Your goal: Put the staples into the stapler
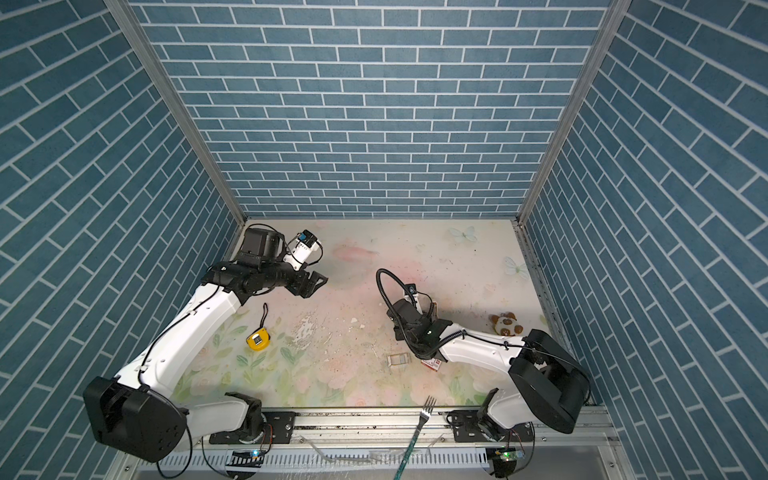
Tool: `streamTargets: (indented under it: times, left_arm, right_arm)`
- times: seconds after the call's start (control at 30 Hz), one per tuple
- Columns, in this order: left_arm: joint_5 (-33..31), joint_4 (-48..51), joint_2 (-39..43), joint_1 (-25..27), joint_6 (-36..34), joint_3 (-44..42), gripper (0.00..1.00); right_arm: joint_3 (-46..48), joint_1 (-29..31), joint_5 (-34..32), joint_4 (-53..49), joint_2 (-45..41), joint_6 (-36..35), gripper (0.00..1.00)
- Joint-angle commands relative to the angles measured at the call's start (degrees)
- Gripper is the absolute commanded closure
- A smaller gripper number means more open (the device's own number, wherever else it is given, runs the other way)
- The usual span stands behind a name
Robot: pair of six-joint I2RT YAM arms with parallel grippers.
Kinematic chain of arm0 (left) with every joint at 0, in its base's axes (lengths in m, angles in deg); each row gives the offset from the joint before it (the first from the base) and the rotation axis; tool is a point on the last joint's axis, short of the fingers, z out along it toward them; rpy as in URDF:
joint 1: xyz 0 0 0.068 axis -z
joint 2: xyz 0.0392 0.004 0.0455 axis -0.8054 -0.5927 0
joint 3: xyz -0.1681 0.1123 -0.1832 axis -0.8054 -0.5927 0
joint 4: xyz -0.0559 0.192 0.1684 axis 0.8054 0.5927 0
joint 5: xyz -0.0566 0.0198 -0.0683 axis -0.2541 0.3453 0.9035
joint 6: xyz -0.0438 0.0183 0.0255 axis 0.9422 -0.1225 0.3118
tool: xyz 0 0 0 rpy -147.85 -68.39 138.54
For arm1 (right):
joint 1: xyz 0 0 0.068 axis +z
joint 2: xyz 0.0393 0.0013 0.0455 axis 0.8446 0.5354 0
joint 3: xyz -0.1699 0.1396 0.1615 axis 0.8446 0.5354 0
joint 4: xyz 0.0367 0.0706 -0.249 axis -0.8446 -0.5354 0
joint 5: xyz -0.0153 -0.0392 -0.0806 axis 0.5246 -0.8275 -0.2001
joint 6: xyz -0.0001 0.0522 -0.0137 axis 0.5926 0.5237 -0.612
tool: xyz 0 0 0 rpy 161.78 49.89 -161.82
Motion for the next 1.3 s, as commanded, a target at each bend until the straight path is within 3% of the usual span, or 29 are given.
streamTargets:
  times: [0.0,1.27]
  left_arm:
    - [1.4,-0.7,0.2,-0.9,0.9,-0.2,0.15]
    - [2.3,-1.8,-0.7,-2.5,1.5,-1.3,0.15]
  right_arm:
    - [0.8,-0.7,0.1,3.4,1.0,-2.0,0.89]
    - [1.8,-2.1,3.5,7.6,6.1,-1.7,0.89]
